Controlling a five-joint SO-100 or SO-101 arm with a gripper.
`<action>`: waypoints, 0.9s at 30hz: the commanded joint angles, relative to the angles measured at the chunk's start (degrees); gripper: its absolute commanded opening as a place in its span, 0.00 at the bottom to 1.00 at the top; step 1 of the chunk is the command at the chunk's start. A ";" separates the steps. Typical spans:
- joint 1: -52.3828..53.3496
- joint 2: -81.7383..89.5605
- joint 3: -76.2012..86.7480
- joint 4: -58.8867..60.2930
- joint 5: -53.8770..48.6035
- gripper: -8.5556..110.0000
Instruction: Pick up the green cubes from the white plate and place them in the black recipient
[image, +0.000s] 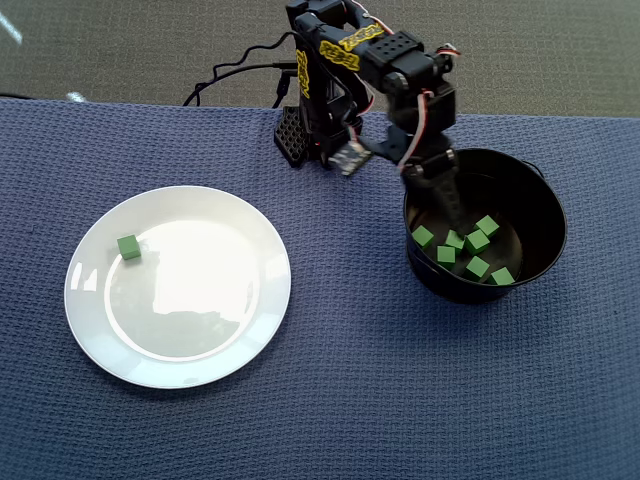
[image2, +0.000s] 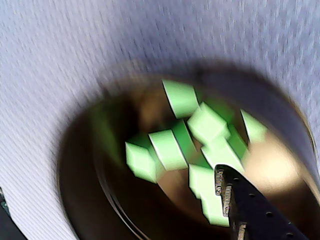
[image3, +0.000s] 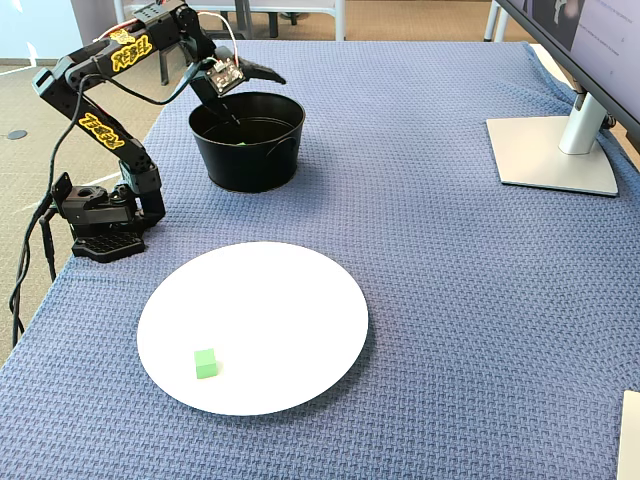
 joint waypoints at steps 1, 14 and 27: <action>12.22 -1.32 -6.59 2.37 -7.12 0.51; 54.40 -18.19 -8.00 -4.48 -21.71 0.42; 74.00 -28.74 -5.27 -10.81 -12.30 0.35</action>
